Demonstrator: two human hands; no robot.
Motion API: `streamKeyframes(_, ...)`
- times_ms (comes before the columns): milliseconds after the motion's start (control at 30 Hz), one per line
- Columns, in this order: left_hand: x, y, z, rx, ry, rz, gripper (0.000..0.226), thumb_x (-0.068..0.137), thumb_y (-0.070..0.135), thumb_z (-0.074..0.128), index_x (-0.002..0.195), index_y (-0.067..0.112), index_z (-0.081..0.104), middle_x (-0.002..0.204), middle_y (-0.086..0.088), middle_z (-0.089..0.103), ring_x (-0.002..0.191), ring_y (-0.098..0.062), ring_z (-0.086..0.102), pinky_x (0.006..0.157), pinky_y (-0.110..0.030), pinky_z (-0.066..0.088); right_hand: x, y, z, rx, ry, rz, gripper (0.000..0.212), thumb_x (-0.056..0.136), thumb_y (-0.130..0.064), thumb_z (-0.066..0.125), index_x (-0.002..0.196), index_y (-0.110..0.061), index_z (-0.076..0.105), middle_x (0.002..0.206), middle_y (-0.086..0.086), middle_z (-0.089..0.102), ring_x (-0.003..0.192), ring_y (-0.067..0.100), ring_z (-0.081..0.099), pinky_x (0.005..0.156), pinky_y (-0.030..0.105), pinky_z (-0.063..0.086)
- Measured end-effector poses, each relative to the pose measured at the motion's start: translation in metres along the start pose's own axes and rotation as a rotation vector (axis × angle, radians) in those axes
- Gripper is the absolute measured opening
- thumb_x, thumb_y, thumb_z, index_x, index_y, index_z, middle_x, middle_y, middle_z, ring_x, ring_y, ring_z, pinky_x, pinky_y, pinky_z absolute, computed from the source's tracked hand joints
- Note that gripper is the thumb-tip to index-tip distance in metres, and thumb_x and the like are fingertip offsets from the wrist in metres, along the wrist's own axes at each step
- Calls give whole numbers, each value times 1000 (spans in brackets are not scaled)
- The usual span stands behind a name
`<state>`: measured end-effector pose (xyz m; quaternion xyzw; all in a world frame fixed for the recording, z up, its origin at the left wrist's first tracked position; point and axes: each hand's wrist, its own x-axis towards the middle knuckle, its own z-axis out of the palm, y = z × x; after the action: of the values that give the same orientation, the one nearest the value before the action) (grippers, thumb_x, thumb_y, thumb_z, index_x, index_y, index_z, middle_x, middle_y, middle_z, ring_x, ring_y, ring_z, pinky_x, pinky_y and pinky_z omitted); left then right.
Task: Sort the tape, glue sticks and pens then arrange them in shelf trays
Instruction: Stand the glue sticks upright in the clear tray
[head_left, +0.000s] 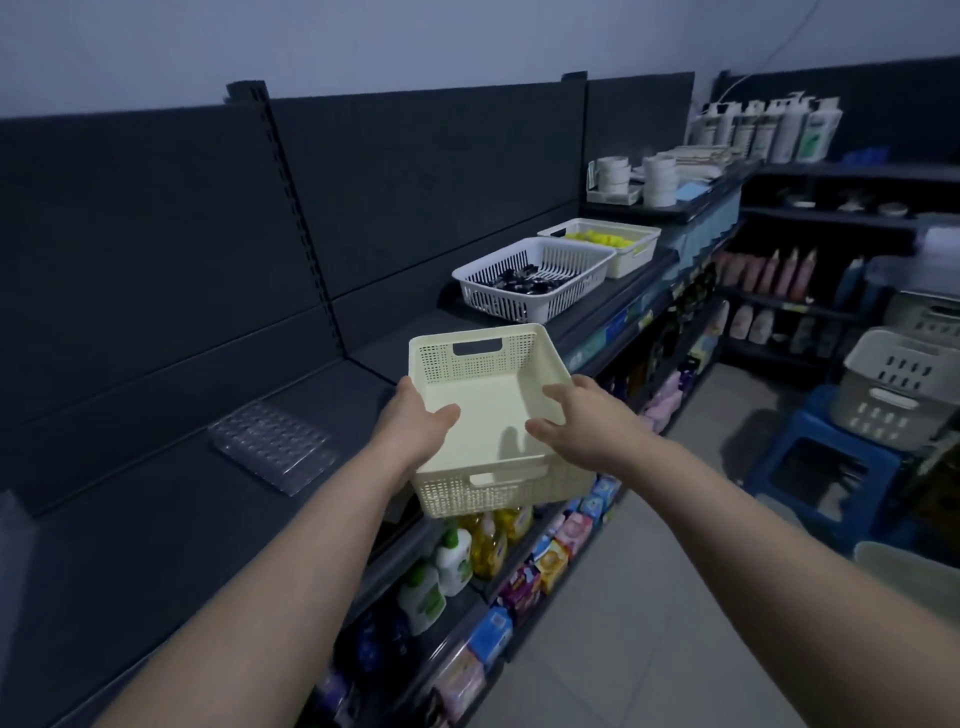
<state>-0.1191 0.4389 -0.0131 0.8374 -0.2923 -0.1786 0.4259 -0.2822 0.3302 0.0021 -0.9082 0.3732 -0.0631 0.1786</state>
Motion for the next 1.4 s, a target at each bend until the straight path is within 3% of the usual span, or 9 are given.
streamKeyframes(233,119,4,15,-31,94,-119,45,90,27,61,127,14,39,126,-3,58,108,-26,58,94,-42,49,146,8,2,-10,-89,-85,60,93,-47,50,142,-17,37,146,8,32,119,30,51,97,38,45)
streamKeyframes(333,154,5,25,-24,126,-179,47,91,25,60,130,14,36,128,-3,57,110,-26,57,93,-39,48,196,12,4,-21,-140,-121,60,93,-47,49,143,-16,35,151,8,25,114,28,55,96,39,45)
streamKeyframes(433,179,2,34,11,187,-229,52,91,24,59,134,14,32,129,-4,56,110,-28,57,91,-39,49,237,14,11,-60,-115,-178,56,95,-47,46,140,-15,40,155,10,21,123,28,51,96,40,45)
streamKeyframes(633,217,12,46,112,298,-332,65,89,33,59,140,10,26,141,-11,44,122,-34,48,99,-45,44,303,21,14,-133,-51,-329,52,97,-49,40,134,-13,47,143,11,40,123,29,48,94,42,47)
streamKeyframes(733,228,32,53,370,347,-313,69,91,36,55,145,7,24,150,-11,28,134,-33,32,102,-46,38,326,35,2,-185,15,-472,49,96,-50,40,129,-15,52,128,6,54,116,27,52,90,40,45)
streamKeyframes(833,244,79,76,548,375,-181,58,94,34,51,145,12,32,152,-8,29,138,-30,26,105,-43,33,345,70,-25,-175,87,-548,43,97,-48,40,122,-18,57,121,4,58,114,28,53,86,37,44)
streamKeyframes(1033,304,184,179,586,241,-57,39,88,30,54,125,16,56,130,-10,56,121,-33,47,93,-38,45,394,188,-93,-264,162,-536,36,96,-43,42,116,-21,62,115,5,62,113,28,54,84,38,44)
streamKeyframes(1200,343,243,260,619,177,-12,37,88,33,54,119,12,57,125,-11,59,116,-33,51,90,-41,49,430,279,-135,-359,138,-469,37,97,-44,40,115,-19,61,115,7,61,112,30,52,86,39,42)
streamKeyframes(1400,399,290,326,604,146,27,44,88,31,56,127,10,53,133,-12,53,124,-32,47,95,-38,43,478,351,-156,-352,107,-366,40,97,-47,41,123,-22,58,123,3,60,117,27,50,88,38,41)
